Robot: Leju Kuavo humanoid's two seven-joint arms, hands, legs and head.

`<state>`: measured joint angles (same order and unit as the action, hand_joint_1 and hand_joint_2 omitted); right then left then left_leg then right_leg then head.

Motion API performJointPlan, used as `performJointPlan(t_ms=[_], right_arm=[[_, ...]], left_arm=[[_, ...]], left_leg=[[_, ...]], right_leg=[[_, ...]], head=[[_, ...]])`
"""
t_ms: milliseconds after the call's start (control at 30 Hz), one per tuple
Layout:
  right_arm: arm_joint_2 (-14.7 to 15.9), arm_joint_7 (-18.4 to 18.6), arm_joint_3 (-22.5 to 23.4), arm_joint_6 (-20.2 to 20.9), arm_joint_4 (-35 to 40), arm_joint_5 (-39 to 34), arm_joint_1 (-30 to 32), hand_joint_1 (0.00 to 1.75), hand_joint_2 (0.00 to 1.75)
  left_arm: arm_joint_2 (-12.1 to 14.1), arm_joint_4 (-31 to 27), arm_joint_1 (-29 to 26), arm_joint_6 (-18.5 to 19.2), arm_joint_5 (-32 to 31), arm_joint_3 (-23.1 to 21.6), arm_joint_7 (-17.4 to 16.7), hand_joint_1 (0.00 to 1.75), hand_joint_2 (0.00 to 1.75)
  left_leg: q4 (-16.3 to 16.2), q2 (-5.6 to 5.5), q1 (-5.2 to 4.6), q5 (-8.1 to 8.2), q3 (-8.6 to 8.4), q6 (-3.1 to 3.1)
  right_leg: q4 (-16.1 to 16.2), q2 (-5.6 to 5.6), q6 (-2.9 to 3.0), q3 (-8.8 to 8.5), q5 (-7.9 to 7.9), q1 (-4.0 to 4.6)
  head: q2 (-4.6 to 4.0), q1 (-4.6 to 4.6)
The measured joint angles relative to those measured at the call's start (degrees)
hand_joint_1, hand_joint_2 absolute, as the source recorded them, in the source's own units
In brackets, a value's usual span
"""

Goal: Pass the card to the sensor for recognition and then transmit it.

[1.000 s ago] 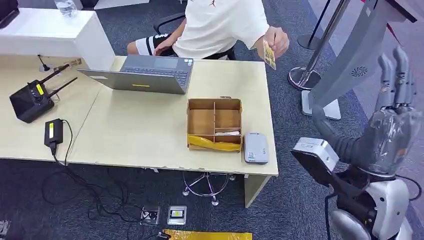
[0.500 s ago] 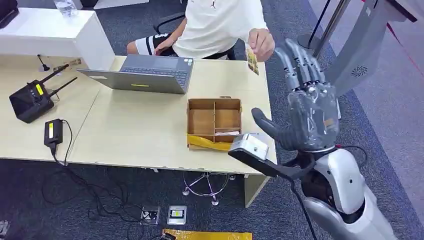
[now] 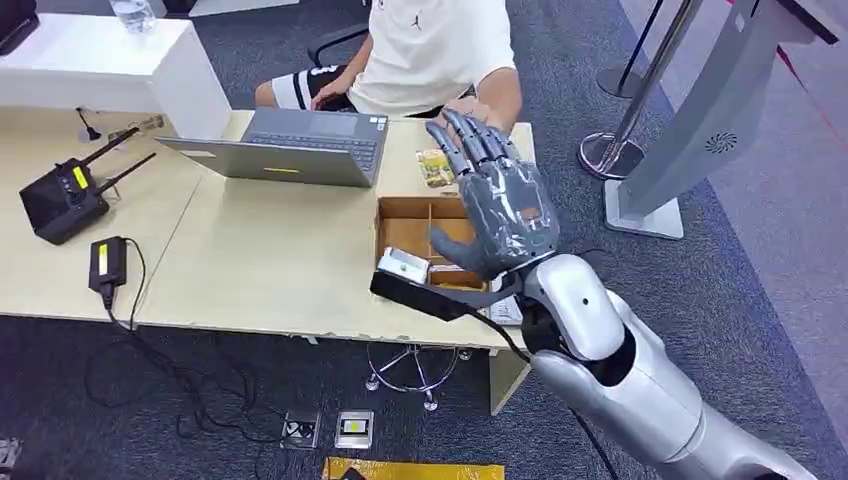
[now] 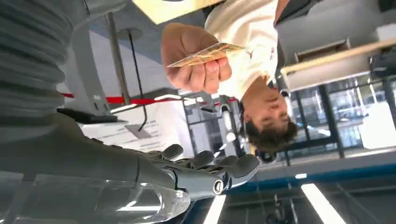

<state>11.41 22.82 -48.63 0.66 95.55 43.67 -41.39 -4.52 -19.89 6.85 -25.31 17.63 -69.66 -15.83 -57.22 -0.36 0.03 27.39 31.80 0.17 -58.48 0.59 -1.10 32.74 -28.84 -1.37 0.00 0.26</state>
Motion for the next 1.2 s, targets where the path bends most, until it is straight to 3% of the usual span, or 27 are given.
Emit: performJointPlan(t_ms=[133,233,333,567,900,933,967,1200], right_arm=[[-2.3,-0.6,-2.0,-0.3,-5.1,-0.9,-1.6,0.0,1.75],[-3.1,-1.2,-2.9,-0.6,-7.4,-1.3,-1.9,0.0,1.75],[-4.5,-1.9,-3.8,-1.4,-10.6,-1.9,-3.1,0.0,1.75],[-5.5,-1.7,-4.9,-2.1,-13.9,-2.4,-3.5,0.0,1.75],[-5.4,-1.3,-4.9,-3.4,-15.2,-2.5,-3.3,0.0,1.75],[-5.4,-1.4,-4.9,-3.6,-15.2,-2.5,-3.3,0.45,1.75],[-5.4,-1.5,-4.9,-3.7,-15.2,-2.5,-3.2,1.73,1.75],[-5.4,-1.9,-5.0,-4.2,-15.2,-1.9,-2.3,1.75,1.75]], left_arm=[[0.1,-1.9,0.7,0.0,-8.4,-4.1,-3.5,0.0,1.75],[0.0,-3.0,2.2,2.2,-15.2,-6.4,-5.1,0.0,1.75],[0.0,-3.8,4.1,6.7,-21.3,-9.2,-5.3,0.0,1.75],[-0.5,-4.3,5.7,11.2,-33.4,-9.8,-5.2,0.0,1.75],[-0.5,-4.8,5.6,12.2,-38.6,-8.0,-5.1,0.0,1.75],[-0.5,-4.8,5.5,12.2,-38.6,-7.8,-5.1,0.0,1.75],[-0.5,-4.8,5.5,12.2,-38.6,-7.5,-5.1,0.0,1.75],[-0.5,-5.0,4.8,12.0,-38.6,-5.8,-5.1,0.0,1.75]], left_leg=[[0.0,0.0,0.0,-0.01,0.01,0.02],[0.0,-0.04,-0.01,-0.03,0.1,0.02],[0.0,0.12,0.12,-0.02,0.08,0.01],[-0.1,0.15,0.15,-0.02,0.11,0.0],[0.0,0.16,0.18,-0.02,0.11,0.0],[0.0,0.16,0.18,-0.02,0.11,0.0],[0.0,0.16,0.18,-0.02,0.11,0.0],[0.0,0.16,0.18,-0.02,0.12,0.0]], right_leg=[[0.0,0.01,0.0,0.02,0.0,0.0],[0.0,0.07,0.0,0.04,0.01,-0.01],[0.0,-0.07,0.01,0.05,0.03,0.11],[0.0,-0.15,0.01,0.13,0.03,0.15],[0.0,-0.15,0.01,0.12,0.03,0.17],[0.0,-0.16,0.01,0.12,0.03,0.17],[0.0,-0.16,0.01,0.12,0.03,0.17],[0.0,-0.15,0.01,0.13,0.03,0.17]], head=[[0.0,0.0],[0.0,0.04],[0.0,0.09],[0.0,0.0],[0.0,0.02],[0.0,0.02],[0.0,0.02],[0.0,0.02]])
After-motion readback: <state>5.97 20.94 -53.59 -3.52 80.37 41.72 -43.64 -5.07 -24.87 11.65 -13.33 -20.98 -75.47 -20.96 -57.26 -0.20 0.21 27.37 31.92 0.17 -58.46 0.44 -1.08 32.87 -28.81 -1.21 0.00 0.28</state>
